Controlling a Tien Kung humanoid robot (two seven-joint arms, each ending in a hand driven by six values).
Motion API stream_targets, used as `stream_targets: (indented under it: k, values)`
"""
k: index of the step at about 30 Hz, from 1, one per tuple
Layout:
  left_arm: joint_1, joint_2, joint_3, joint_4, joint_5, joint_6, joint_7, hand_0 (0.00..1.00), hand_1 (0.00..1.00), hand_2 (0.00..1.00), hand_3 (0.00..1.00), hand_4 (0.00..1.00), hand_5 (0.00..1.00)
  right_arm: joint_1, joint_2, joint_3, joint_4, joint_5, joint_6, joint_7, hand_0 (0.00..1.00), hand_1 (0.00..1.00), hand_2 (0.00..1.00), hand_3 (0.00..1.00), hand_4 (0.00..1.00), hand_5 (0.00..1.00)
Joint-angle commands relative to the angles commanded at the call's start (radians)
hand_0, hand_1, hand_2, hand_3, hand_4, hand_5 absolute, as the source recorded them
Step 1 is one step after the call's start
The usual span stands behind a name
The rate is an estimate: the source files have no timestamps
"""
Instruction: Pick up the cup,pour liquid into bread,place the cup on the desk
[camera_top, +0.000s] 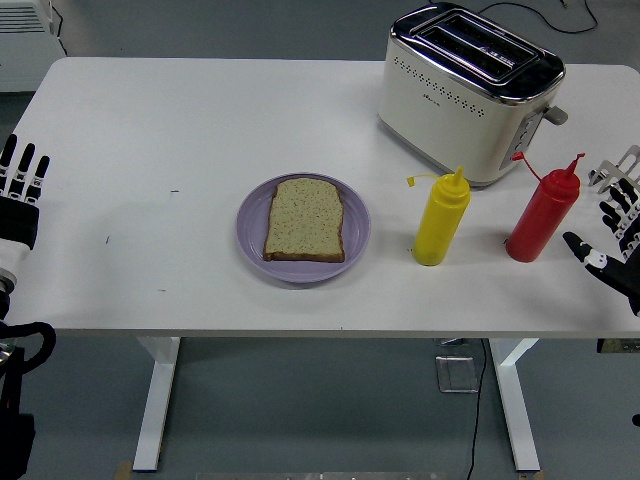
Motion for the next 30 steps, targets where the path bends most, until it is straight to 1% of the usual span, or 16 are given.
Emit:
stream_targets:
  k: [9, 16, 19, 21, 22, 27, 28, 30]
  values:
    - [-0.004, 0.000, -0.003, 0.000, 0.000, 0.000, 0.000, 0.788, 0.735, 0.736, 0.694, 0.546, 0.998, 0.097, 0.027, -0.065, -0.064, 0.004, -0.006, 0.002, 0.998, 0.943, 0.998, 0.998, 0.930, 0.181]
    - [-0.005, 0.000, -0.004, 0.000, 0.000, -0.001, 0.000, 0.788, 0.736, 0.735, 0.694, 0.546, 0.998, 0.134, 0.031, -0.100, -0.088, 0.011, -0.005, 0.000, 0.998, 0.941, 0.998, 0.998, 0.928, 0.190]
    - [-0.004, 0.000, -0.005, 0.000, 0.000, 0.000, -0.001, 0.788, 0.736, 0.735, 0.694, 0.546, 0.998, 0.156, 0.036, -0.123, -0.107, 0.024, -0.013, 0.006, 0.998, 0.941, 0.998, 0.998, 0.928, 0.190]
    - [-0.004, 0.000, -0.006, 0.000, 0.001, 0.000, -0.001, 0.788, 0.736, 0.735, 0.694, 0.546, 0.998, 0.170, 0.038, -0.139, -0.120, 0.043, -0.034, 0.021, 0.998, 0.941, 0.998, 0.998, 0.928, 0.190]
    - [-0.004, 0.000, -0.006, 0.000, 0.000, 0.000, -0.001, 0.788, 0.736, 0.735, 0.694, 0.546, 0.998, 0.177, 0.041, -0.144, -0.128, 0.054, -0.038, 0.026, 0.971, 0.926, 0.980, 0.998, 0.926, 0.187]
    - [-0.004, -0.001, -0.006, 0.001, 0.000, 0.000, 0.000, 0.788, 0.736, 0.735, 0.694, 0.546, 0.998, 0.215, 0.055, -0.168, -0.156, 0.085, -0.041, 0.034, 0.971, 0.926, 0.980, 0.998, 0.926, 0.187]
    - [-0.004, -0.001, -0.007, 0.001, 0.000, 0.000, 0.000, 0.788, 0.736, 0.735, 0.694, 0.546, 0.998, 0.223, 0.056, -0.174, -0.161, 0.088, -0.040, 0.033, 0.918, 0.870, 0.925, 0.976, 0.923, 0.184]
    - [-0.004, -0.001, -0.007, 0.001, 0.000, 0.000, 0.000, 0.788, 0.736, 0.735, 0.694, 0.546, 0.998, 0.238, 0.057, -0.188, -0.171, 0.095, -0.045, 0.032, 0.918, 0.870, 0.925, 0.976, 0.923, 0.184]
